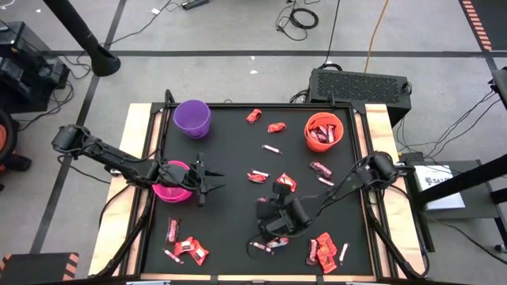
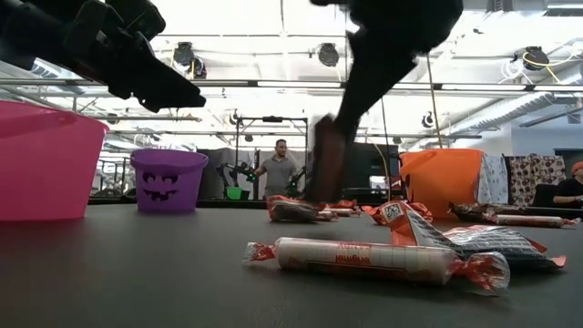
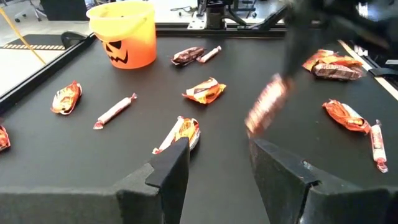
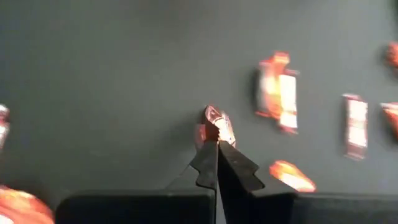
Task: Sort candy by brand, put in halloween buckets
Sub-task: Put the brown candy into the orange bucket
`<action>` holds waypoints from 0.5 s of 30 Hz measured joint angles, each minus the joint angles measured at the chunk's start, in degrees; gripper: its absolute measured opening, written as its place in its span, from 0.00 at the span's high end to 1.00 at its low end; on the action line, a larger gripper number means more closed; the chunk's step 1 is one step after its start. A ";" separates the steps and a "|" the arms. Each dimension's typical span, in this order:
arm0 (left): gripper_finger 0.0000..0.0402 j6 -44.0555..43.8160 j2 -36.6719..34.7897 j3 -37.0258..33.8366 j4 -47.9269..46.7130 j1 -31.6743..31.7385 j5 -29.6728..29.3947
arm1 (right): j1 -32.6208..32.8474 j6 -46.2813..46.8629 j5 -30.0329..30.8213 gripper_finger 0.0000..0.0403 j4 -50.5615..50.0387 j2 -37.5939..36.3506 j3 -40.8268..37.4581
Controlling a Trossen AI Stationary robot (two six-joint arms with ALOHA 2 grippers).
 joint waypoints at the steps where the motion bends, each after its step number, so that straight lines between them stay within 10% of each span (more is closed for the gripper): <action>1: 0.56 0.00 0.00 0.00 -0.01 0.00 0.00 | -0.22 0.13 0.76 1.00 -2.12 -0.99 0.04; 15: 0.56 0.00 0.00 0.00 -0.04 0.00 0.00 | -11.38 13.82 14.12 1.00 -36.65 -14.46 -1.92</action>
